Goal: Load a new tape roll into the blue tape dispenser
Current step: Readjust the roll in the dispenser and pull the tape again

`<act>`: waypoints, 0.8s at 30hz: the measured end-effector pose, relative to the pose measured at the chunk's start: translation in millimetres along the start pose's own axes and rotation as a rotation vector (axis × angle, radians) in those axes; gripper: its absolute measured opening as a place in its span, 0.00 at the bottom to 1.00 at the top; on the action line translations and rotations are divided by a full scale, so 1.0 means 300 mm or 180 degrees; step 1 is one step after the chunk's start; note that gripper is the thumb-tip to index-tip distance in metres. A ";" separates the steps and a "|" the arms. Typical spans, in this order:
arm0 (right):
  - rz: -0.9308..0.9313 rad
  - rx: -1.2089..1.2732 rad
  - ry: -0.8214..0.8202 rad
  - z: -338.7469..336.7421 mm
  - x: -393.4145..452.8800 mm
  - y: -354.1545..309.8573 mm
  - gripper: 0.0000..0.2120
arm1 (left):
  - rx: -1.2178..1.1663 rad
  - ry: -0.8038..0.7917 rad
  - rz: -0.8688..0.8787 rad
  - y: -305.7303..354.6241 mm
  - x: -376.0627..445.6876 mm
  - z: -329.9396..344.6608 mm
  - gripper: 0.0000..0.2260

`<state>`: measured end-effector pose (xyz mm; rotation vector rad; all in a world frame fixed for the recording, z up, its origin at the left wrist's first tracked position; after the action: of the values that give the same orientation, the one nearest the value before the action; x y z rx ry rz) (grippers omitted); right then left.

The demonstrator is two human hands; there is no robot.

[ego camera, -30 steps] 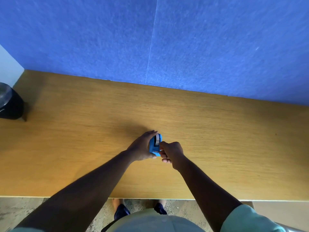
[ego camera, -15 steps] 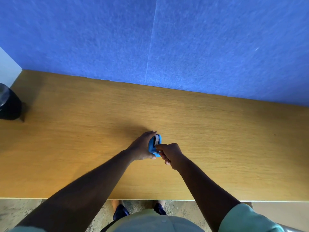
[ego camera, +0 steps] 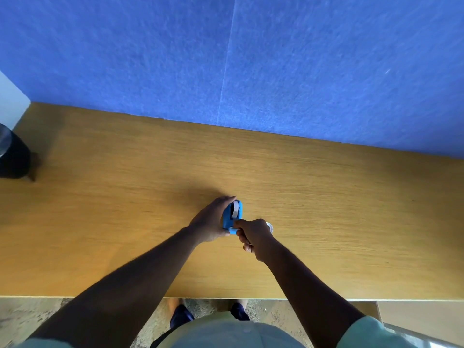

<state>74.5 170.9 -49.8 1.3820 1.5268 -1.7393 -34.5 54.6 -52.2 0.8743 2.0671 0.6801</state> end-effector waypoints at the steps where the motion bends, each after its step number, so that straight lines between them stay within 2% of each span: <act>1: -0.0029 0.0004 0.0011 0.003 0.002 0.003 0.08 | 0.0028 0.0041 0.0002 -0.001 -0.001 -0.001 0.51; 11: -0.0494 -0.0392 0.0163 0.029 -0.010 0.018 0.13 | 0.0264 0.0190 0.0038 0.004 -0.010 -0.008 0.51; 24: -0.0542 -0.0322 0.0228 0.031 -0.025 0.059 0.14 | 0.0232 0.0123 0.0065 0.005 -0.013 -0.007 0.51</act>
<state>88.6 155.3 -52.6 1.3099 1.7924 -1.6995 -33.7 52.2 -48.2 0.9311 2.1314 0.6406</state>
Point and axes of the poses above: each hand's wrist, its own x-axis towards the middle knuckle, its own z-axis out of the palm, y = z × x, the point moved 6 cm from there along x, towards the middle knuckle, and after that the axes turned 11 degrees about -y, right-handed, at the moved point
